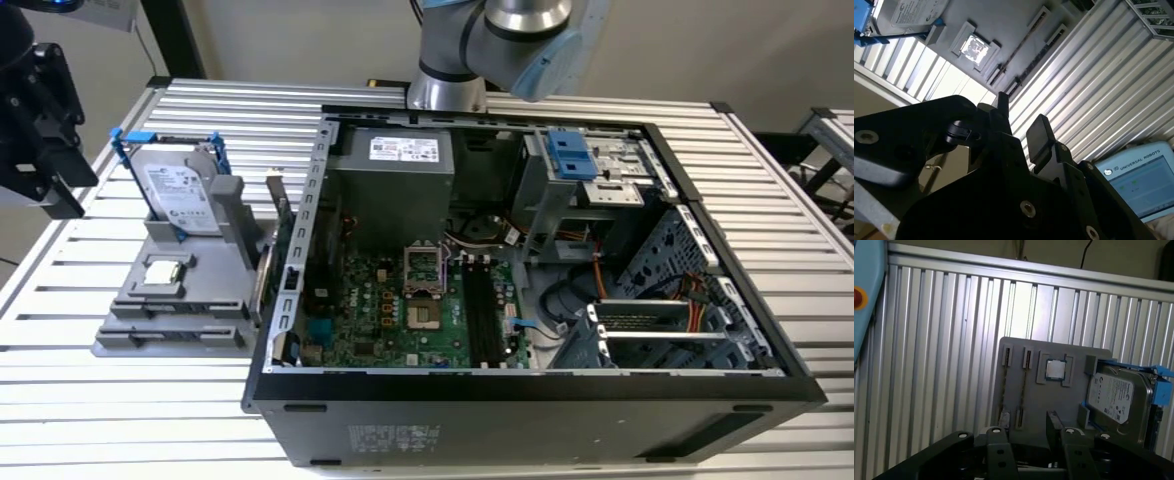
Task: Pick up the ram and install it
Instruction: 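Pick up the ram and move it above insertion slot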
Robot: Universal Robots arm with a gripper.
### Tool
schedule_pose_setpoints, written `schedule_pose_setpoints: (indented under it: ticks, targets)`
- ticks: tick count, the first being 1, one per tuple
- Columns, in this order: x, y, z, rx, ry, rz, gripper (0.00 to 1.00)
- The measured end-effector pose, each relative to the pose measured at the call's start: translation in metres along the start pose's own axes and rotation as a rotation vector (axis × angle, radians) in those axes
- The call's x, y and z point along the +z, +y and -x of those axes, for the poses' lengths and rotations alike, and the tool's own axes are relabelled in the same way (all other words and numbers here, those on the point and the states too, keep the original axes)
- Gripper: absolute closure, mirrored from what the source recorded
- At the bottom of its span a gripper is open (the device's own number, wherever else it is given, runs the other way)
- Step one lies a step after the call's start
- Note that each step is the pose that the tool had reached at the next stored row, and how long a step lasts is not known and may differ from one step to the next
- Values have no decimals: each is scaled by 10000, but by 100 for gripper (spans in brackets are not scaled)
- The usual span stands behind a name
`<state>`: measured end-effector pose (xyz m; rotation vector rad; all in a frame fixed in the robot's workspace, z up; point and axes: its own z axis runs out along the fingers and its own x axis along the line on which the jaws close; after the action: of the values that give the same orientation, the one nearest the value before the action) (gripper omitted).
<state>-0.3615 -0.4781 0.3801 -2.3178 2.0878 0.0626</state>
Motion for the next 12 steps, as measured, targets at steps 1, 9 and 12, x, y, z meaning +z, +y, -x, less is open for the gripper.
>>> schedule_pose_setpoints:
  ticks: [1,9,12]
  targets:
    - [0,0,0,2,0,0,0]
    - [54,4,-2,500,-5,-22,0]
    - [86,3,-3,502,-6,-23,0]
